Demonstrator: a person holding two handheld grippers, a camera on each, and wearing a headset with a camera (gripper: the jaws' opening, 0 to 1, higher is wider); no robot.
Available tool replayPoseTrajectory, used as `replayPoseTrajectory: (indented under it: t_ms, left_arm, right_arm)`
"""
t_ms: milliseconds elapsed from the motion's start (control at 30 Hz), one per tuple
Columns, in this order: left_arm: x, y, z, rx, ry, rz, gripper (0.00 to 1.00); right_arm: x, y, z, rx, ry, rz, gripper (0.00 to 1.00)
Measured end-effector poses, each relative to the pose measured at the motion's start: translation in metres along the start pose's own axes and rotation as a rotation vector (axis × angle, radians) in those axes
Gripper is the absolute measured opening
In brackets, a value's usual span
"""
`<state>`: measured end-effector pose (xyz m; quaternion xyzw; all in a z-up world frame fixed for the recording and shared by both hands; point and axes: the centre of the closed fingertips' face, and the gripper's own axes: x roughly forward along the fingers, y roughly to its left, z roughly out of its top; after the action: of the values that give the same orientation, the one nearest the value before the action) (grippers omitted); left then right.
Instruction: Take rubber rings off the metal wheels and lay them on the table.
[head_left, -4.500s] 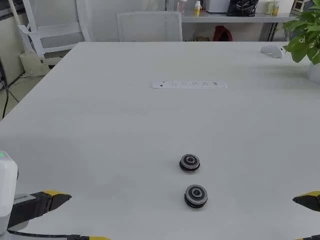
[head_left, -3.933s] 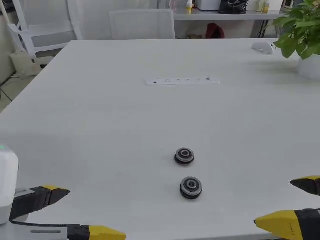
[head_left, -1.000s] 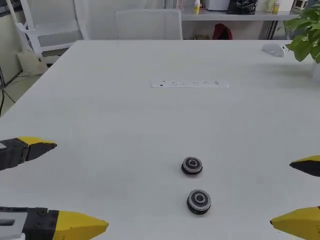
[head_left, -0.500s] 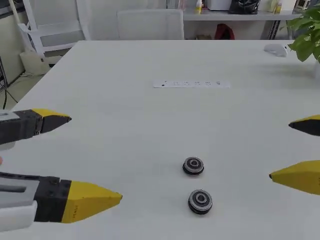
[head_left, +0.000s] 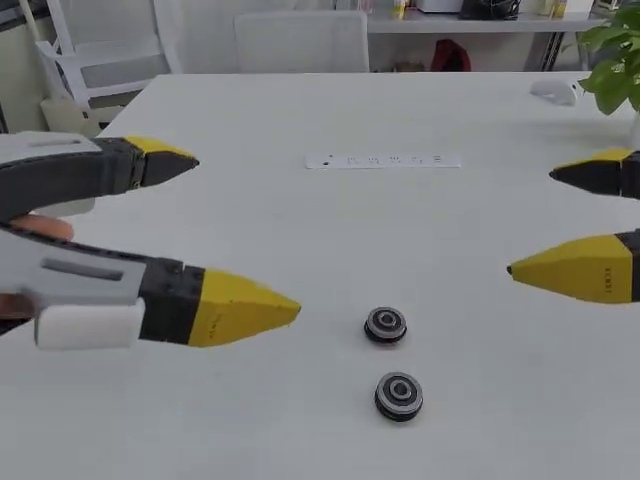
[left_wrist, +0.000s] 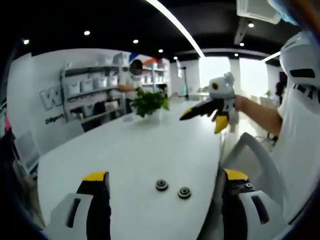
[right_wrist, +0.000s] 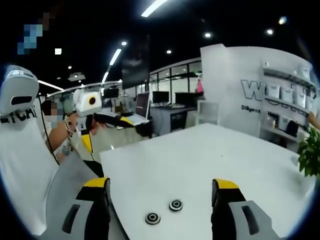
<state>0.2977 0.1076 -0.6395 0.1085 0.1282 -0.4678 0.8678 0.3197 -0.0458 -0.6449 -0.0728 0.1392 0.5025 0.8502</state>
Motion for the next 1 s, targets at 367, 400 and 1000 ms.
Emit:
replayPoseTrajectory:
  t_ms: [367, 400, 1000]
  left_arm:
    - [0.040, -0.006, 0.007, 0.002, -0.084, -0.100, 0.87]
    - [0.045, -0.008, 0.006, 0.002, -0.098, -0.113, 0.86]
    - [0.114, -0.023, -0.033, 0.040, -0.058, -0.243, 0.66]
  right_arm:
    - [0.024, -0.008, -0.023, -0.071, 0.104, 0.031, 0.75]
    - [0.026, -0.008, -0.027, -0.075, 0.109, 0.040, 0.75]
    - [0.054, -0.011, -0.065, 0.101, 0.017, 0.131, 0.65]
